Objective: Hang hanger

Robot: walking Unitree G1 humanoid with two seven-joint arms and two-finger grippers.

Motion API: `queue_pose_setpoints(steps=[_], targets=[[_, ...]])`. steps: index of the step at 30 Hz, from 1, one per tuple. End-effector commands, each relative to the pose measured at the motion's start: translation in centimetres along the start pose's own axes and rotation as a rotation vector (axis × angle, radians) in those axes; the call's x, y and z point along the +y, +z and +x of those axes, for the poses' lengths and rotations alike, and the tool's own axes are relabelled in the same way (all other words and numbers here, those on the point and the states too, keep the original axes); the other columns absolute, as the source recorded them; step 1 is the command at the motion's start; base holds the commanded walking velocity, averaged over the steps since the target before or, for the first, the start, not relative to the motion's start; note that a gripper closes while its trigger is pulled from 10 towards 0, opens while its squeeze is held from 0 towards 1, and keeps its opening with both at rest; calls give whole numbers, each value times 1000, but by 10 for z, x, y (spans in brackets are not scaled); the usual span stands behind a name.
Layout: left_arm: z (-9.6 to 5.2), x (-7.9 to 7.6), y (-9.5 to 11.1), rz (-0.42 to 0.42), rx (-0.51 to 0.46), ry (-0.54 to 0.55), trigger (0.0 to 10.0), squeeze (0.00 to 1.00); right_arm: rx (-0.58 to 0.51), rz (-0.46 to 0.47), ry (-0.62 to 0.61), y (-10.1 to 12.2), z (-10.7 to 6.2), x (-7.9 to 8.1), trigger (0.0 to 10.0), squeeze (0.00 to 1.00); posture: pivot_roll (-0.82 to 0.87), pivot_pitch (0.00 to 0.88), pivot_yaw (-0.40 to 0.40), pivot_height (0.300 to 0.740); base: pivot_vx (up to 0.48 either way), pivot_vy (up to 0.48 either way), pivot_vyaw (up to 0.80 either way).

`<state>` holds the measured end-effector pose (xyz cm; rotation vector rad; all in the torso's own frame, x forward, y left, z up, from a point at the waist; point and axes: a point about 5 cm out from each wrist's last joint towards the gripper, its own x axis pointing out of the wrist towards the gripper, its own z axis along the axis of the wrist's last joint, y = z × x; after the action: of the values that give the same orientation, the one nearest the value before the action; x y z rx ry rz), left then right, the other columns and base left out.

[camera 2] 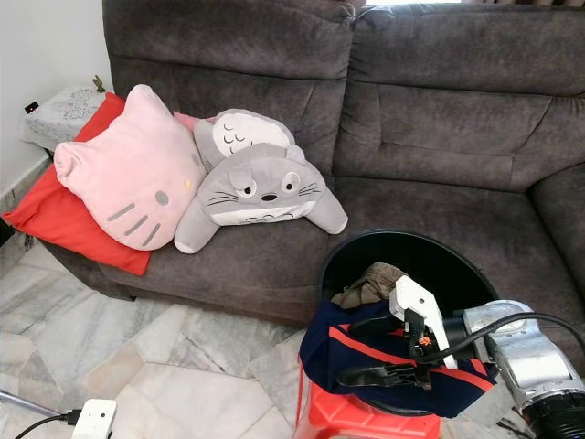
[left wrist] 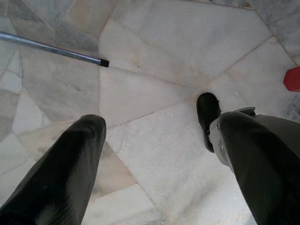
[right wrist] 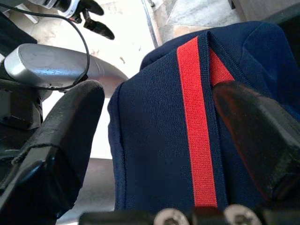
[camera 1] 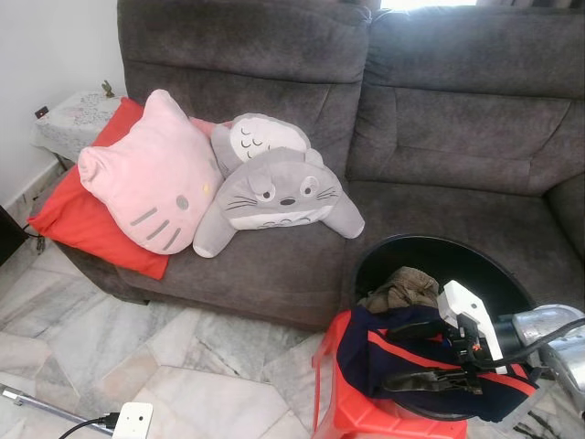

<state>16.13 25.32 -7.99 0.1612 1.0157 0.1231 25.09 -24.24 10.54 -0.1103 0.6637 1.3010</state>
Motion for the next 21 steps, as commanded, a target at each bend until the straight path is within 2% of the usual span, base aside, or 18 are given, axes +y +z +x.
queue_pose_setpoints(steps=[1, 13, 21], targets=[[-1, 2, -4, -3, 17, 6, 10000, 0, 7, -6, 20, 2, 1, 1, 10000, 0, -190, 56, 31, 740, 0, 0, 0], [-1, 3, -5, 2, 16, 9, 10000, 0, 31, -57, -70, 1, -7, -8, 10000, 0, -192, 58, 33, 740, 0, 0, 0], [-1, 3, -5, 1, 16, 7, 10000, 0, 32, -48, -45, -4, -3, -6, 10000, 0, -192, 58, 33, 740, 0, 0, 0]])
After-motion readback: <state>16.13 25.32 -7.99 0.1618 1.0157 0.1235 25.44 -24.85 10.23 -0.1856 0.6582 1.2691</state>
